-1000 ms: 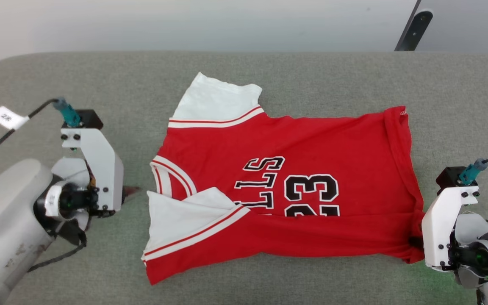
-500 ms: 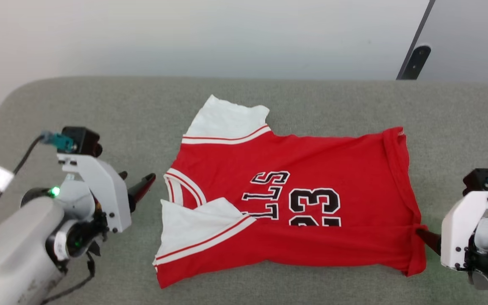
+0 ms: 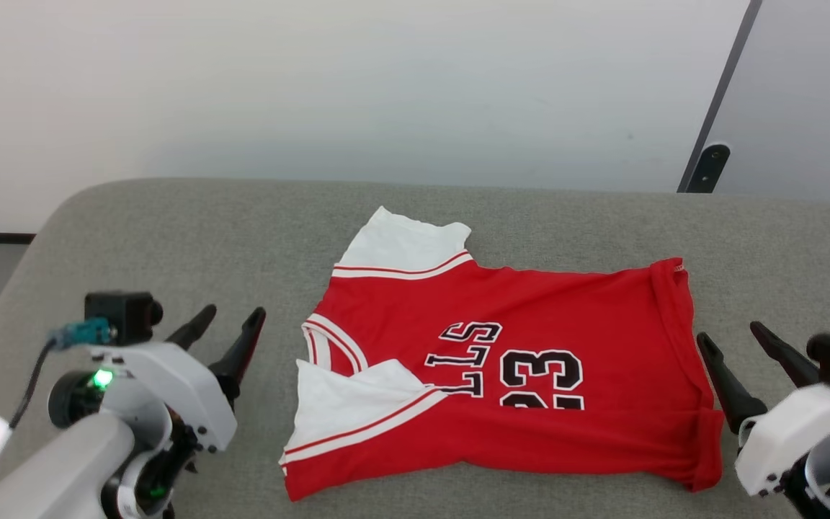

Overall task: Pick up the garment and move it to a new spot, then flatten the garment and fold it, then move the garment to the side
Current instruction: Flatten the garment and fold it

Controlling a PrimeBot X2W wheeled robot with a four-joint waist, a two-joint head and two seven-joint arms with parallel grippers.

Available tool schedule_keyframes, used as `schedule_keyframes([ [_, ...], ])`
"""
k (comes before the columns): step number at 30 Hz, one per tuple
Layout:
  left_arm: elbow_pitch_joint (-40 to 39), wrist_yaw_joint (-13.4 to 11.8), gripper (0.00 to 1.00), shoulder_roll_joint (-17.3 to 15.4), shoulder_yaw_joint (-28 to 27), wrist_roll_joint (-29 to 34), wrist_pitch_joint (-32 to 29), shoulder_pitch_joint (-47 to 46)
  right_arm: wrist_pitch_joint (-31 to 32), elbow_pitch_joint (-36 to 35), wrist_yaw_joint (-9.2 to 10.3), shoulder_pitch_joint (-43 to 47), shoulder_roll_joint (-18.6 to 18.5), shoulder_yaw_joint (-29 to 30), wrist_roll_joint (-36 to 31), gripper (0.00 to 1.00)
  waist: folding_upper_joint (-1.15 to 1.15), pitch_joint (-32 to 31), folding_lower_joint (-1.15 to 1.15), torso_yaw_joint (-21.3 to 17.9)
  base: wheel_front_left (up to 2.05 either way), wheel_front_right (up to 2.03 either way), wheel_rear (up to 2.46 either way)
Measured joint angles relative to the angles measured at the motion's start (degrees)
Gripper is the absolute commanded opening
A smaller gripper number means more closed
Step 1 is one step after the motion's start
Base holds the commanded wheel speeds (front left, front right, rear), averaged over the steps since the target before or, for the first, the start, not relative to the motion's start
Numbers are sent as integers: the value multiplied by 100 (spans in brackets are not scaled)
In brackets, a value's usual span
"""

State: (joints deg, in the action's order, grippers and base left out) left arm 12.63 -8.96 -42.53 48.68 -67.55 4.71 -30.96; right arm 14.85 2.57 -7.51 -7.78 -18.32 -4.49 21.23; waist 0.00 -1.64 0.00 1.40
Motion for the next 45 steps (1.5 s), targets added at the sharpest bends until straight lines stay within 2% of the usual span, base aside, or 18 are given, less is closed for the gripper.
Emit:
schedule_keyframes([
  [4,-86,-63,100,-4,-52,11,296,199,-1155,-146,-1,397,26,-175,-354,100,0,12,0,1,0,0,0],
  [9,-65,-62,100,-163,-118,186,392,63,-2186,-133,-1,684,209,-344,-839,100,0,105,0,-125,0,0,0],
  [13,2,54,100,-313,-234,280,259,-416,-2516,-33,-1,698,358,-326,-1126,100,0,272,0,-263,0,0,0],
  [20,343,369,100,-505,-359,420,-322,-1507,-2807,47,-1,313,658,-234,-1329,100,0,728,0,-574,0,0,0],
  [25,803,702,100,-512,-232,379,-1300,-2281,-2928,78,-1,85,920,-194,-1425,100,0,1135,0,-819,0,0,0],
  [31,1247,947,100,-615,-42,423,-2646,-3308,-2981,-47,-1,-151,1159,-218,-1534,100,0,1664,0,-1147,0,0,0],
  [43,1924,1101,100,-554,321,655,-4423,-4589,-2982,-415,-1,-336,1489,-243,-1536,100,0,2681,0,-1809,0,0,0],
  [45,2065,1049,100,-495,356,655,-4668,-4723,-2982,-399,-1,-338,1505,-252,-1525,100,0,2823,0,-1904,0,0,0],
])
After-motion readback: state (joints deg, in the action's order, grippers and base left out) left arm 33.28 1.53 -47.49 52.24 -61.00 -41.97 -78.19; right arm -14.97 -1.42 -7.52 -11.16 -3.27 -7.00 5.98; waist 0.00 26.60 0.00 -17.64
